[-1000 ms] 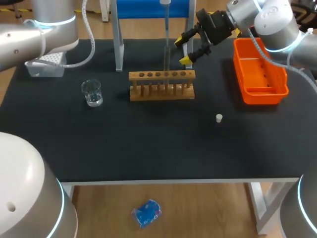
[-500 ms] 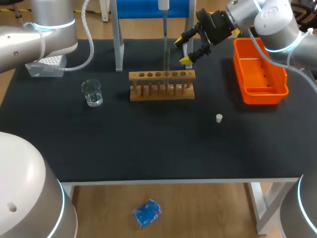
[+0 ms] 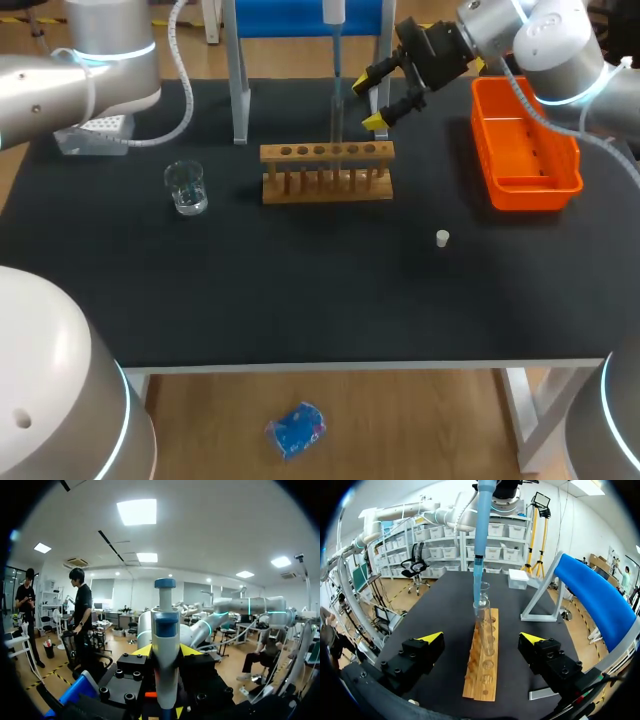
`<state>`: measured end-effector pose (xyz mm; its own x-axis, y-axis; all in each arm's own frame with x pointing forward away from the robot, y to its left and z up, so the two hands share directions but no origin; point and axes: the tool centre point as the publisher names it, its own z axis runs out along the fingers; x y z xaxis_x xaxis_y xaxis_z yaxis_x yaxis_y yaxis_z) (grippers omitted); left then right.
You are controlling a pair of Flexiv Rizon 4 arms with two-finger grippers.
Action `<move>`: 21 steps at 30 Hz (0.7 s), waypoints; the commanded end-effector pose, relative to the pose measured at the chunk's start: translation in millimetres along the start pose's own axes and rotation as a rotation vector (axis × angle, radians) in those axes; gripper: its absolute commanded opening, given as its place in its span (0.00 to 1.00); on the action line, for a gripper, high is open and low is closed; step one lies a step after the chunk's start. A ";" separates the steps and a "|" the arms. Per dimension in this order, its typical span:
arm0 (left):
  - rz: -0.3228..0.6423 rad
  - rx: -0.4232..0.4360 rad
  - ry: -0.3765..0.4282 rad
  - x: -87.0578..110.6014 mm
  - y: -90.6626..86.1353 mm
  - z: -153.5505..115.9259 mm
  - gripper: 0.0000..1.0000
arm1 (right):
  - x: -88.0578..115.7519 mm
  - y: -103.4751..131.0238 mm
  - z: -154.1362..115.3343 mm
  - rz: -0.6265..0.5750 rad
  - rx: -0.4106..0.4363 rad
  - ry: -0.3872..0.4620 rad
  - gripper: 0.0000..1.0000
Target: Invert the test tube, pick up the pipette, mount the tip to pipette, aspirate from beaker and dispense into the tube, eject the tip, return the pipette, and cap with the stopper.
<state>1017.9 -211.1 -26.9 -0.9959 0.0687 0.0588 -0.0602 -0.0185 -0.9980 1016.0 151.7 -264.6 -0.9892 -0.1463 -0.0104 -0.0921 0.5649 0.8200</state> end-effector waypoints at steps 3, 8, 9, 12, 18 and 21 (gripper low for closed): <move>-0.003 0.008 0.002 -3.7 -0.1 2.4 0.00 | -0.3 0.1 -0.5 0.000 0.002 0.001 1.00; -0.002 0.017 0.002 -5.6 -0.3 3.5 0.00 | -0.3 0.1 -0.5 0.000 0.002 0.001 1.00; -0.002 0.020 0.003 -5.8 -0.2 3.6 0.00 | -0.3 0.1 -0.5 0.000 0.002 0.001 1.00; -0.001 0.024 0.003 -7.3 -0.4 3.6 0.00 | -0.3 0.1 -0.5 0.000 0.002 0.001 1.00; 0.010 0.032 -0.003 -9.4 -0.6 3.1 0.00 | -0.3 0.1 -0.5 0.000 0.002 0.001 1.00; 0.014 0.037 -0.003 -10.4 -0.7 2.9 0.00 | -0.3 0.1 -0.5 0.000 0.002 0.001 1.00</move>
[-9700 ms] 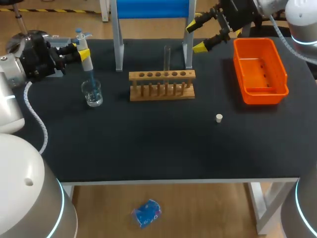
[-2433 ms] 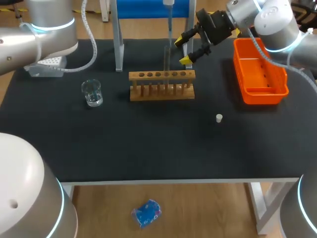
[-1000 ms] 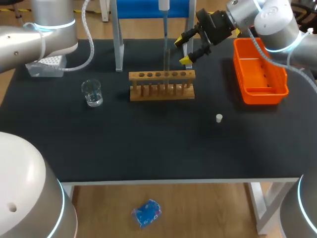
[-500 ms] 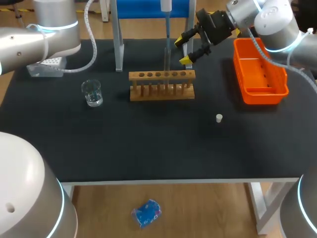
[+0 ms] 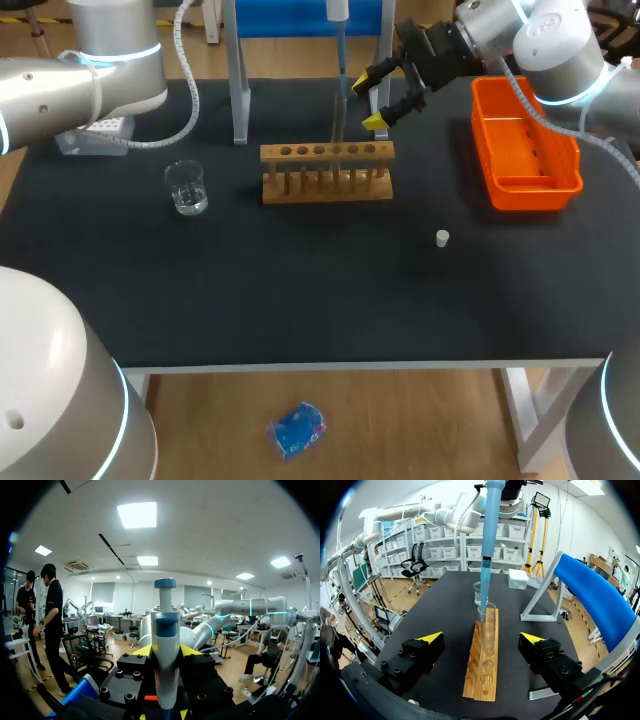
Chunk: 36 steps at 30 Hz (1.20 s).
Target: Invert the test tube, pick up the pipette, mount the tip to pipette, aspirate from beaker and dispense into the tube, eject the tip, return the pipette, and cap with the stopper.
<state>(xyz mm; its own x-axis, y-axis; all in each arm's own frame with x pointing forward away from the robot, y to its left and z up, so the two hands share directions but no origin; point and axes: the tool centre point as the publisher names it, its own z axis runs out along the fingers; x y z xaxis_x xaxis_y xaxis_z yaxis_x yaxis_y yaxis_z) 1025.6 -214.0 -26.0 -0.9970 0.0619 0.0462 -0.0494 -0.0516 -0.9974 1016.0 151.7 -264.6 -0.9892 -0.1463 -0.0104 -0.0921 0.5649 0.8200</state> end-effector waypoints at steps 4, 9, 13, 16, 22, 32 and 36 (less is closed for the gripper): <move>0.006 0.011 0.000 -4.4 0.9 0.3 0.00 | -0.3 0.1 -0.5 0.000 0.002 0.001 1.00; 0.018 0.008 -0.016 -6.5 2.1 -2.8 0.00 | -0.3 0.1 -0.5 0.000 0.002 0.001 1.00; 0.022 0.008 -0.022 -7.3 2.2 -5.0 0.00 | -0.3 0.1 -0.5 0.000 0.002 0.001 1.00; 0.028 -0.020 -0.037 -7.8 3.2 -7.6 0.00 | -0.3 0.1 -0.5 0.000 0.002 0.001 1.00; 0.029 -0.021 -0.050 -7.1 4.1 -12.4 0.00 | -0.3 0.1 -0.5 0.000 0.002 0.001 1.00; 0.012 -0.031 -0.064 -3.4 9.7 -15.4 0.00 | -0.3 0.1 -0.5 0.000 0.002 0.001 1.00; 0.005 -0.022 -0.054 -2.1 11.3 -12.6 0.00 | -0.3 0.1 -0.5 0.000 0.002 0.001 1.00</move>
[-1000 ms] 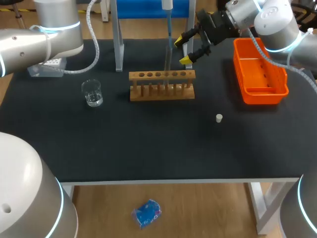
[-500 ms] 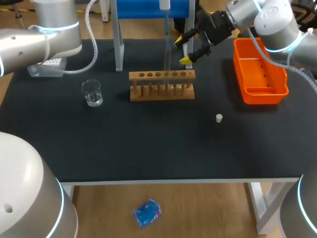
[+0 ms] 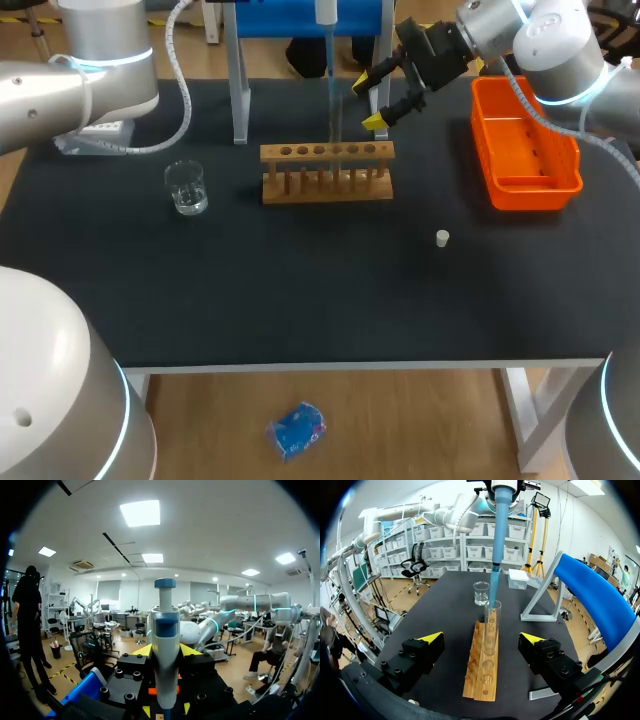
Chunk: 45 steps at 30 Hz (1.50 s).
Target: Invert the test tube, pick up the pipette, mount the tip to pipette, aspirate from beaker and dispense into the tube, eject the tip, return the pipette, and cap with the stopper.
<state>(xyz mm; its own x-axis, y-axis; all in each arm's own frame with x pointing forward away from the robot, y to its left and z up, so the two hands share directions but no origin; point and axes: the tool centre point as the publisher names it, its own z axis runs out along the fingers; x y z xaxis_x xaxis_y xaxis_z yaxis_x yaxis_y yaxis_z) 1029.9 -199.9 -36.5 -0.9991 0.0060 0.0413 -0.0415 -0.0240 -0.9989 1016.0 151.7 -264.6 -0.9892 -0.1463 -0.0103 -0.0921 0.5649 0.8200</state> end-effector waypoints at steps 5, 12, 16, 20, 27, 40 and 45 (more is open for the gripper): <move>-0.019 -0.002 0.015 2.8 4.8 6.9 0.00 | -0.3 0.1 -0.5 0.000 0.002 0.001 1.00; -0.028 -0.009 0.019 0.7 8.0 9.8 0.00 | -0.3 0.1 -0.5 0.000 0.002 0.001 1.00; -0.027 -0.014 0.018 -0.8 10.1 10.6 0.00 | -0.3 0.1 -0.5 0.000 0.002 0.001 1.00; -0.033 -0.014 0.013 -3.1 13.8 10.2 0.00 | -0.3 0.1 -0.5 0.000 0.002 0.001 1.00; -0.037 -0.012 0.010 -7.3 16.5 10.2 0.00 | -0.3 0.1 -0.5 0.000 0.002 0.001 1.00; -0.046 -0.011 0.011 -11.9 19.8 10.5 0.00 | -0.3 0.1 -0.5 0.000 0.002 0.001 1.00; -0.051 -0.012 0.007 -14.1 23.0 9.7 0.00 | -0.3 0.1 -0.5 0.000 0.002 0.001 1.00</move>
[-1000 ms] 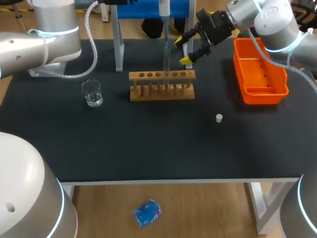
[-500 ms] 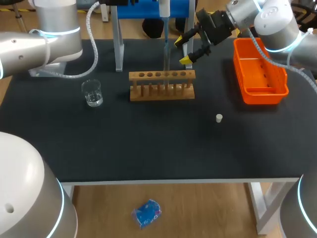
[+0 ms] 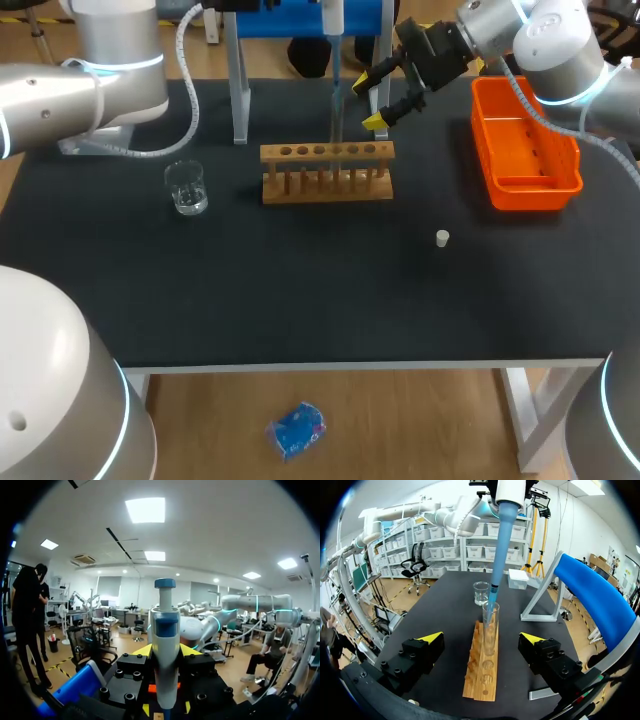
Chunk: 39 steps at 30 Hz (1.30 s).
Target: Invert the test tube, pick up the pipette, mount the tip to pipette, aspirate from beaker and dispense into the tube, eject the tip, return the pipette, and cap with the stopper.
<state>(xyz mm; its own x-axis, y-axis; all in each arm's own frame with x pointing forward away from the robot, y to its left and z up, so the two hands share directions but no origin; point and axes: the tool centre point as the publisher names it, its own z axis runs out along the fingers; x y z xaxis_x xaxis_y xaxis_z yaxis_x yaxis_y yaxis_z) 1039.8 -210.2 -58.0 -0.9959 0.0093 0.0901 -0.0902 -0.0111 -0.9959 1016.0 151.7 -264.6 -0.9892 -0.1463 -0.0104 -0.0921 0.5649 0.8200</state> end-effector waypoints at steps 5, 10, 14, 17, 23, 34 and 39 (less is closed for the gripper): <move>-0.008 -0.004 0.003 -4.9 5.1 0.3 0.00 | -0.3 0.1 -0.5 0.000 0.002 0.001 1.00; -0.015 -0.002 -0.001 -6.4 9.9 -0.9 0.00 | -0.3 0.1 -0.5 0.000 0.002 0.001 1.00; -0.018 0.002 -0.005 -7.0 12.2 -1.3 0.00 | -0.3 0.1 -0.5 0.000 0.002 0.001 1.00; -0.018 0.003 -0.005 -7.4 12.9 -0.8 0.00 | -0.3 0.1 -0.5 0.000 0.002 0.001 1.00; -0.024 -0.002 -0.004 -8.6 16.1 1.3 0.00 | -0.3 0.1 -0.5 0.000 0.002 0.001 1.00; -0.031 -0.002 -0.008 -6.7 22.8 3.6 0.00 | -0.3 0.1 -0.5 0.000 0.002 0.001 1.00; -0.031 0.003 -0.010 -5.5 24.6 3.8 0.00 | -0.3 0.1 -0.5 0.000 0.002 0.001 1.00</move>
<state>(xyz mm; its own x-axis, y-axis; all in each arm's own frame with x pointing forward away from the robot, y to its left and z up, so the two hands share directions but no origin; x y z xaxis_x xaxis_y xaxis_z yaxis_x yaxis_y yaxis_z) 1043.7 -213.2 -81.6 -0.9924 0.0032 0.1231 -0.1231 -0.0090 -0.9924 1016.0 151.7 -264.6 -0.9892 -0.1463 -0.0104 -0.0921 0.5649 0.8200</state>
